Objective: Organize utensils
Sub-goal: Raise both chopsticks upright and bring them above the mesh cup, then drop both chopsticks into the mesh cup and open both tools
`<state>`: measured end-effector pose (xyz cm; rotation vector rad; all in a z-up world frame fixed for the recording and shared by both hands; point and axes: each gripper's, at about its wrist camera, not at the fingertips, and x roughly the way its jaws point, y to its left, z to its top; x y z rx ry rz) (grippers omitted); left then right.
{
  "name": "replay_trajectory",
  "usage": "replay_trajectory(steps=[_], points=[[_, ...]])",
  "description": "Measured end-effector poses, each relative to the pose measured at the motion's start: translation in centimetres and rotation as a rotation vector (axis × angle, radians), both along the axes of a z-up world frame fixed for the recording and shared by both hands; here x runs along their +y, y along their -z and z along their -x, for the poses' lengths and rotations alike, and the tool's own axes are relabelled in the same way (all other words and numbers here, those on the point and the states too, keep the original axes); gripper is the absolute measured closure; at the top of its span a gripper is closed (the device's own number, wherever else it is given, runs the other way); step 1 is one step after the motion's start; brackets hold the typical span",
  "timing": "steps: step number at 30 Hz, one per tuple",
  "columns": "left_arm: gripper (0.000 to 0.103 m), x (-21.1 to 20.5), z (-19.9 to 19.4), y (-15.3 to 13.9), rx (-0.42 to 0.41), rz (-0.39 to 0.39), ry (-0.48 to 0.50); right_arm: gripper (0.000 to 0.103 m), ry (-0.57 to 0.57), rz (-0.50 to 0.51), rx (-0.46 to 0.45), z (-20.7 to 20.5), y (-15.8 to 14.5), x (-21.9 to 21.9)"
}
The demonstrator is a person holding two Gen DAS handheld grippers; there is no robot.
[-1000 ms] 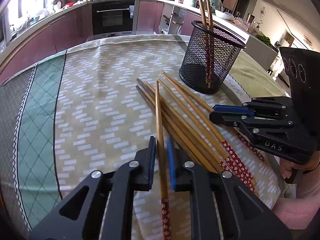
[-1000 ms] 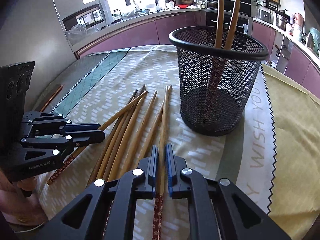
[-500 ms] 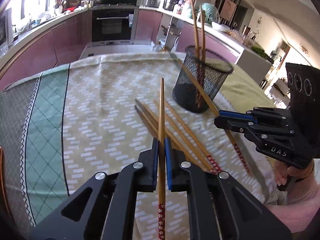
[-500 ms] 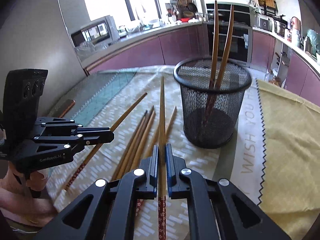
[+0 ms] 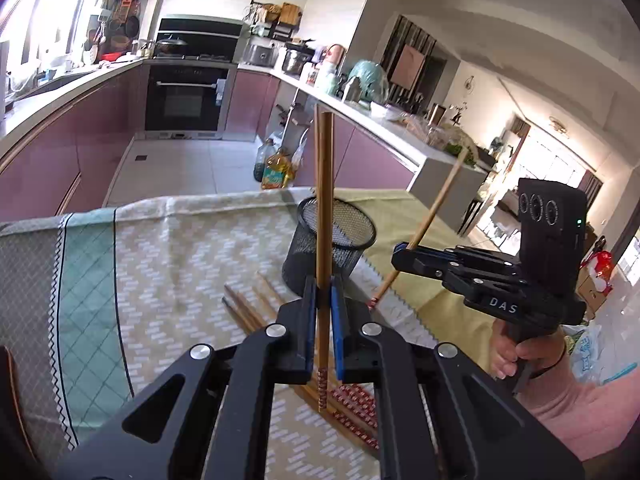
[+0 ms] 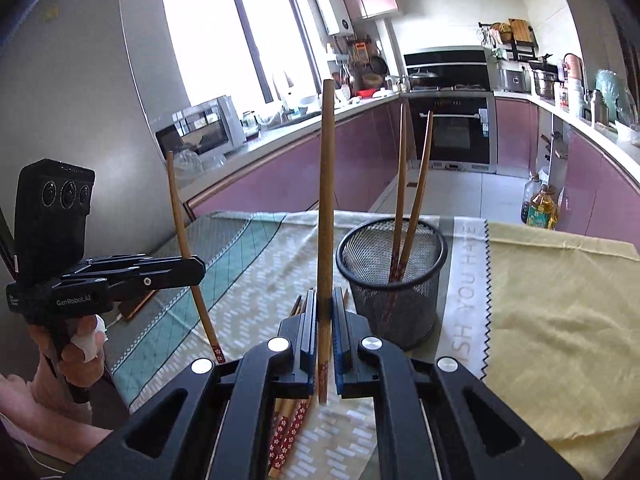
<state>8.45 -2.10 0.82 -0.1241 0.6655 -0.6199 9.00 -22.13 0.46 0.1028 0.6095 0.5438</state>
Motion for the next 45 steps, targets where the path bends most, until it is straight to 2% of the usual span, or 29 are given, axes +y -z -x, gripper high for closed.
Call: replay_trajectory(steps=[14,24,28,32,45], points=[[0.096,-1.1,-3.0,-6.1,-0.116,0.091,-0.004,0.097,0.047,-0.048,-0.135,-2.4,-6.1,-2.4],[0.096,-2.7,-5.0,-9.0,-0.180,0.113,-0.023,0.097,0.077,-0.051,-0.154,-4.9,-7.0,-3.2],[0.096,-3.6,-5.8,-8.7,-0.176,0.094,-0.036,0.097,0.084,-0.028,-0.134,-5.8,-6.2,-2.8],[0.096,-4.6,-7.4,-7.4,-0.128,0.077,-0.021,0.097,0.076,-0.005,-0.090,-6.7,-5.0,-2.3],[0.096,-6.7,-8.9,-3.6,-0.037,-0.091,0.061,0.097,0.039,0.048,0.062,-8.4,-2.0,-1.1]])
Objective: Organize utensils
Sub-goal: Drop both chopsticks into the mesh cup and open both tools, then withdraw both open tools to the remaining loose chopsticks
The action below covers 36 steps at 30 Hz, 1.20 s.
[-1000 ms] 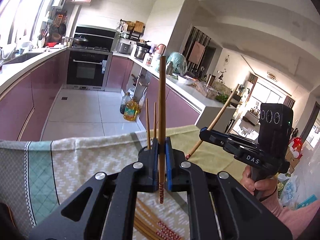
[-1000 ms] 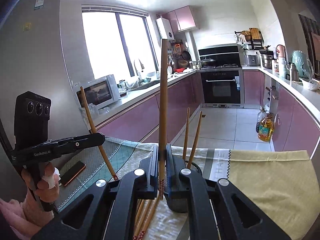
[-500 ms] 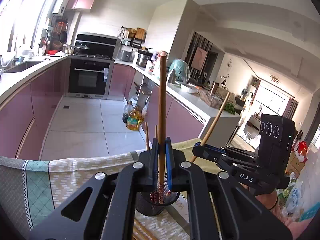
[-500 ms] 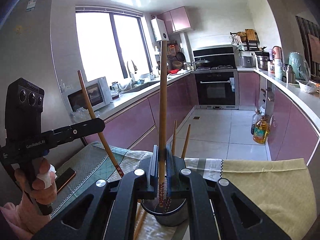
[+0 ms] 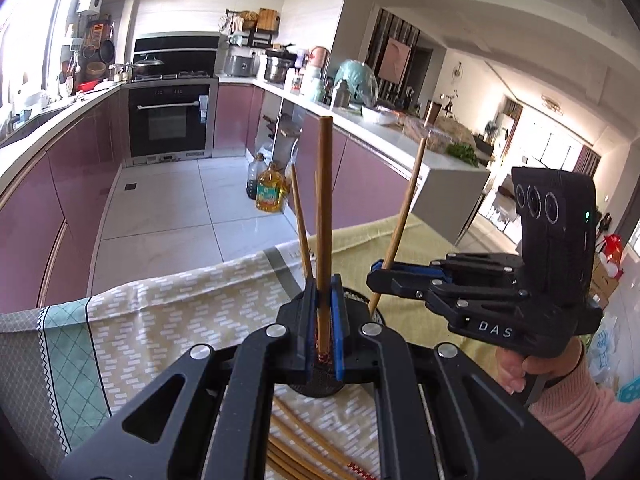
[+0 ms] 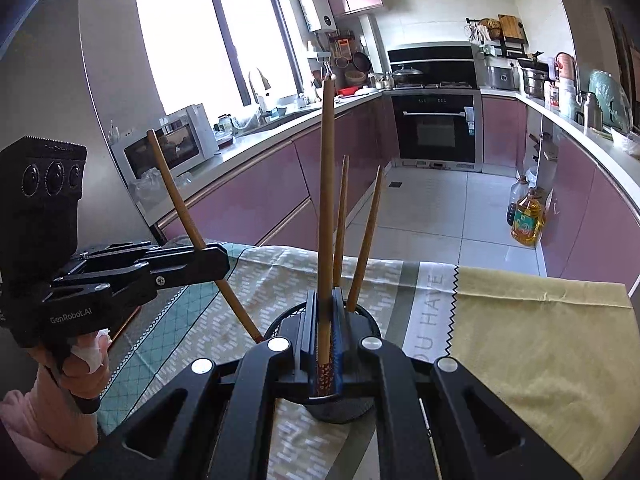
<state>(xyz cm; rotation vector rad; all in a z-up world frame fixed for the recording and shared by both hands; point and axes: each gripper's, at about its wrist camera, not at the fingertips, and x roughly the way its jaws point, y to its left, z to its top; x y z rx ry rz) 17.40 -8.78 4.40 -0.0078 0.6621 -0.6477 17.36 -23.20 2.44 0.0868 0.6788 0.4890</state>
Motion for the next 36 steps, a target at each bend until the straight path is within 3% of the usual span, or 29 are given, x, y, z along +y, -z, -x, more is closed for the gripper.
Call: replay_trajectory(steps=[9,22,24,29,36], points=[[0.095,-1.7,-2.4,2.2,0.078,-0.064,-0.015,0.096,0.017,0.005,0.071,-1.7,1.3,0.0],[0.092,-1.6,-3.1,3.2,0.097,-0.052,-0.059,0.090,0.060,-0.022,0.071,-2.7,1.6,-0.5],[0.090,-1.2,-2.7,3.3,0.092,-0.045,-0.069,0.085,0.065,-0.021,0.063,-2.5,1.4,-0.7],[0.079,0.4,-0.7,3.3,0.061,-0.018,-0.093,0.083,0.059,-0.030,0.026,-1.1,0.7,-0.9],[0.062,3.7,3.1,3.2,-0.003,0.016,-0.126,0.074,-0.052,-0.007,-0.059,3.9,0.1,0.2]])
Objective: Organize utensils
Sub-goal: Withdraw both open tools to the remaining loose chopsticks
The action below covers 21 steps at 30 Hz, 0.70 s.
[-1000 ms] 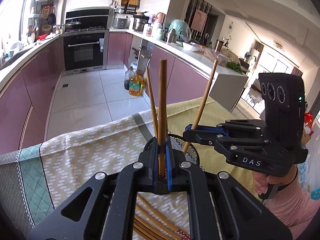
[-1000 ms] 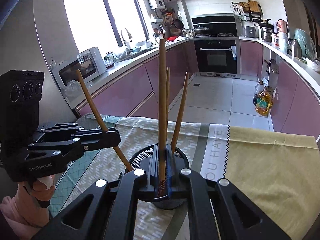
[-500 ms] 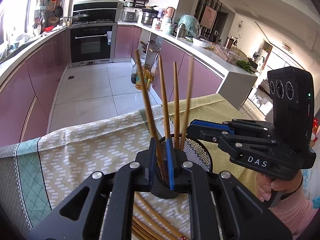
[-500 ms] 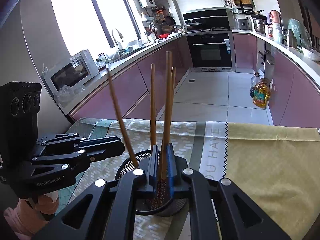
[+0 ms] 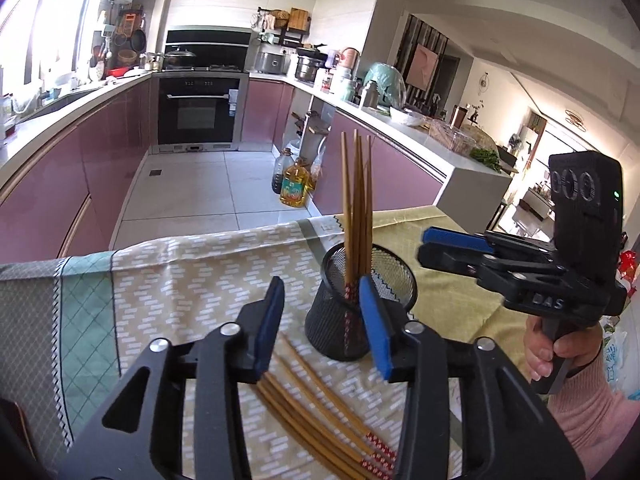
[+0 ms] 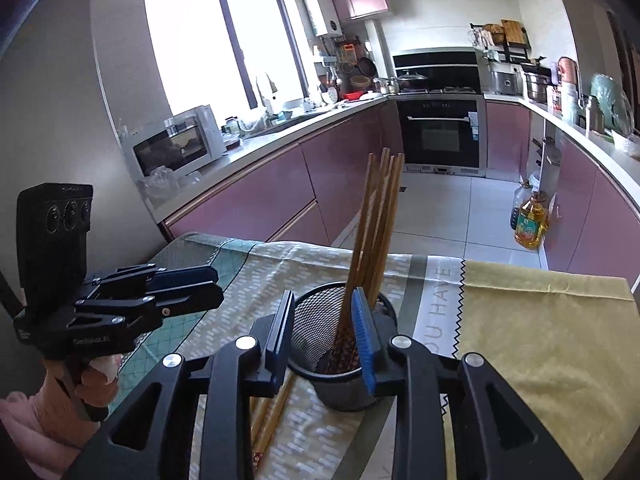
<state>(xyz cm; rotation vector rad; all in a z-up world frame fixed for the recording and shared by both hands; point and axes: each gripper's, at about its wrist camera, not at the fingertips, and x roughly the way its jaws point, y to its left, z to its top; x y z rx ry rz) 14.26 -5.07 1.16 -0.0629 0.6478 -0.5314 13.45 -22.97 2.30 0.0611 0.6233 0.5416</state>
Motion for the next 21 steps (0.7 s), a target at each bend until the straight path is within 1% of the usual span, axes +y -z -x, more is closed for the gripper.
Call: replay_trajectory(steps=[2,5,8,11,14,16,21], points=[[0.060,0.8,1.0,0.6,-0.002,-0.012,-0.015,0.072,-0.031,0.009,0.001,1.3,0.5,0.5],[0.059,1.7,2.0,2.3,0.033,-0.035,-0.029,0.071,-0.063,0.037,0.030,2.5,2.0,1.5],[0.059,2.3,2.7,4.5,0.080,-0.066,-0.041,0.071,-0.079,0.076,0.081,3.2,4.2,2.5],[0.059,2.6,3.2,6.7,0.134,-0.083,-0.047,0.071,-0.084,0.080,0.147,3.3,6.5,3.1],[0.059,2.8,3.5,8.7,0.178,-0.104,-0.063,0.071,-0.078,0.089,0.187,3.5,8.1,3.5],[0.059,2.7,3.6,9.5,0.204,-0.103,-0.067,0.071,-0.071,0.098,0.206,3.5,8.8,3.8],[0.058,2.3,4.3,10.8,0.229,-0.114,-0.058,0.071,-0.071,0.111,0.241,3.8,10.2,4.6]])
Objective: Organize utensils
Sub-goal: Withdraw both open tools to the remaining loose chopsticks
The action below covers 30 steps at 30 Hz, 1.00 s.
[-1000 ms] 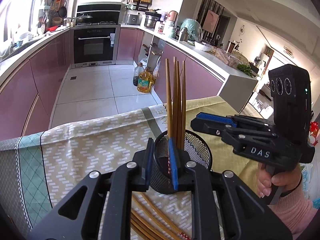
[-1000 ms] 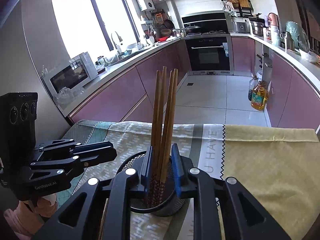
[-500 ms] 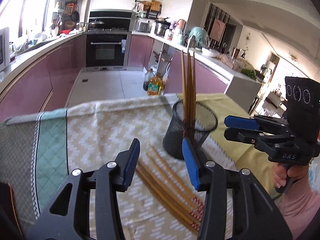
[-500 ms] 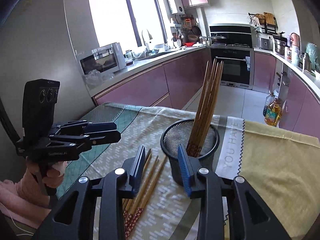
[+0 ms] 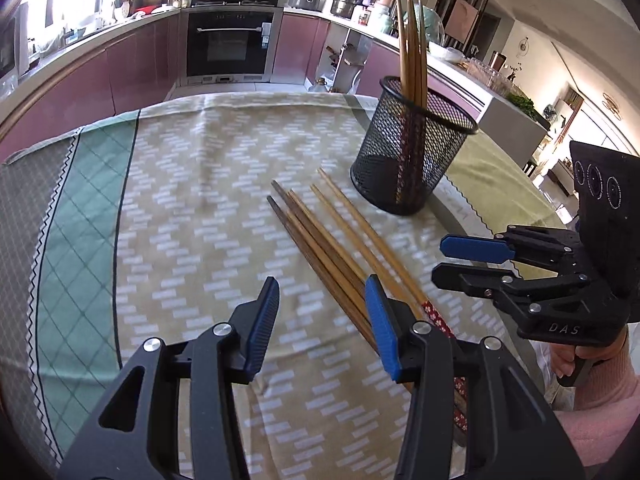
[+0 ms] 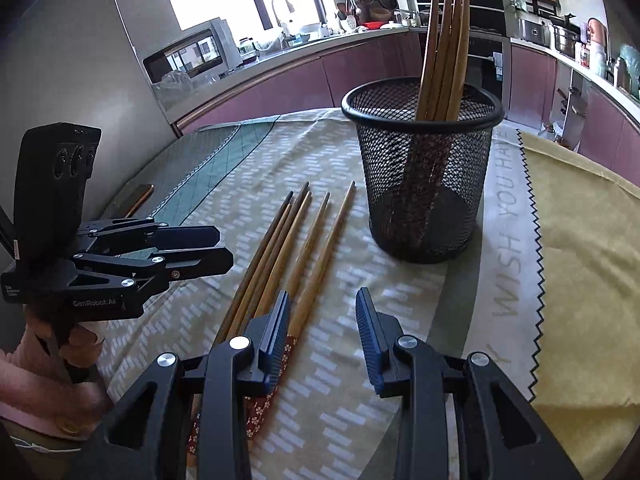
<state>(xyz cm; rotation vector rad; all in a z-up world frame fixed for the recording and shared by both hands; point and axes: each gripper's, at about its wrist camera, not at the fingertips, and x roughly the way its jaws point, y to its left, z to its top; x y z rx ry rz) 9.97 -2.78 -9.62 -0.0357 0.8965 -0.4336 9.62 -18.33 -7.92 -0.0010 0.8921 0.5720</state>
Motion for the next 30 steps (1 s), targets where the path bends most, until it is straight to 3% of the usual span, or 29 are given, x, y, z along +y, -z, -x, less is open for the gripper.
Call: replay_trajectory(steps=[22,30], points=[[0.060,-1.7,0.2,1.3,0.008,-0.088,0.022,0.073,0.002,0.062,0.011,-0.1,1.0,2.2],[0.066,-1.7,0.7,1.3,0.002,-0.126,0.044,0.077,0.006,0.081,0.009,-0.3,1.1,2.3]])
